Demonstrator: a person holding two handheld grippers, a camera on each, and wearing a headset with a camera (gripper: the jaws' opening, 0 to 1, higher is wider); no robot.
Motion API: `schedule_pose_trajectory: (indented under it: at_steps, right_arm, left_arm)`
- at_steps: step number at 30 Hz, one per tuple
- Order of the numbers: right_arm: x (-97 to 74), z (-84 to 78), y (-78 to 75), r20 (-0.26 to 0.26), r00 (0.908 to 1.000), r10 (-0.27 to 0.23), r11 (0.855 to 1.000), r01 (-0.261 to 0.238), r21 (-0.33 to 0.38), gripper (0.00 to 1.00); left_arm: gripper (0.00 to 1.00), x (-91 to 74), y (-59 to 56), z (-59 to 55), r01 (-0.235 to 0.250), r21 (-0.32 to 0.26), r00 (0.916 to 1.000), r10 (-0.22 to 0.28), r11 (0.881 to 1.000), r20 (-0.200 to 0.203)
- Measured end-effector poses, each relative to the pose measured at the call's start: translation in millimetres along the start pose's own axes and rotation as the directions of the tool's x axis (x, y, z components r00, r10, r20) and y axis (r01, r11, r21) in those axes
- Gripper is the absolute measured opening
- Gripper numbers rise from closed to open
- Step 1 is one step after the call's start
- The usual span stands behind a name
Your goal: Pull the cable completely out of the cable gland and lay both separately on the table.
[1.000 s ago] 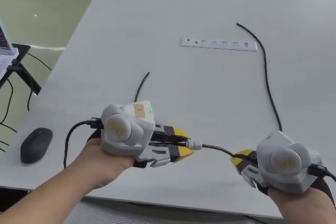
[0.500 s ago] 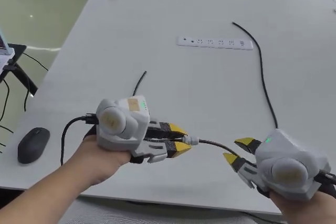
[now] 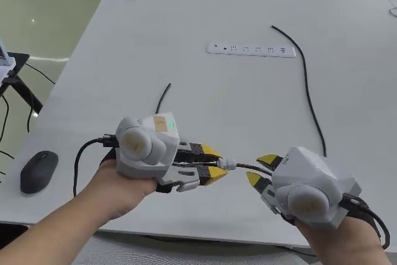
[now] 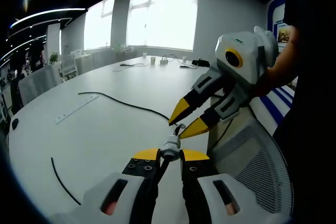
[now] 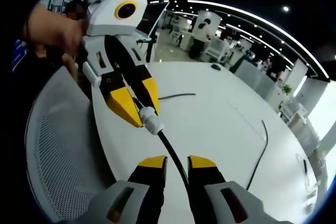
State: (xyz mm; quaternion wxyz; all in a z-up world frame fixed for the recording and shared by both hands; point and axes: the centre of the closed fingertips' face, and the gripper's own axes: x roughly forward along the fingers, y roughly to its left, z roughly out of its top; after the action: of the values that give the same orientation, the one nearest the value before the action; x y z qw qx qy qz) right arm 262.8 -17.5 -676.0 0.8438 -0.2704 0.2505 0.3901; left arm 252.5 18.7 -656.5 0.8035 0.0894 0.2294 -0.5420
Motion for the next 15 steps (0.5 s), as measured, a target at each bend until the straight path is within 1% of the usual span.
schedule_pose_trajectory:
  at_steps: [6, 9, 15]
  right_arm:
    - [1.4, 2.4, 4.4, 0.004, 1.0000, 0.004, 1.000, -0.004, -0.006, 0.09]
    - [0.2, 2.9, 3.2, 0.005, 1.0000, -0.005, 1.000, 0.005, -0.013, 0.07]
    - [1.0, 0.5, 1.3, 0.005, 1.0000, -0.005, 1.000, 0.005, -0.017, 0.04]
  left_arm:
    - [0.15, 0.9, -1.5, 0.1, 0.003, -0.006, 1.0000, -0.003, 1.000, 0.003]
    - [0.15, 0.5, -2.4, 2.1, 0.002, -0.004, 1.0000, -0.002, 1.000, 0.009]
    - [0.15, 1.5, -4.4, 1.6, 0.002, -0.003, 1.0000, -0.002, 1.000, 0.007]
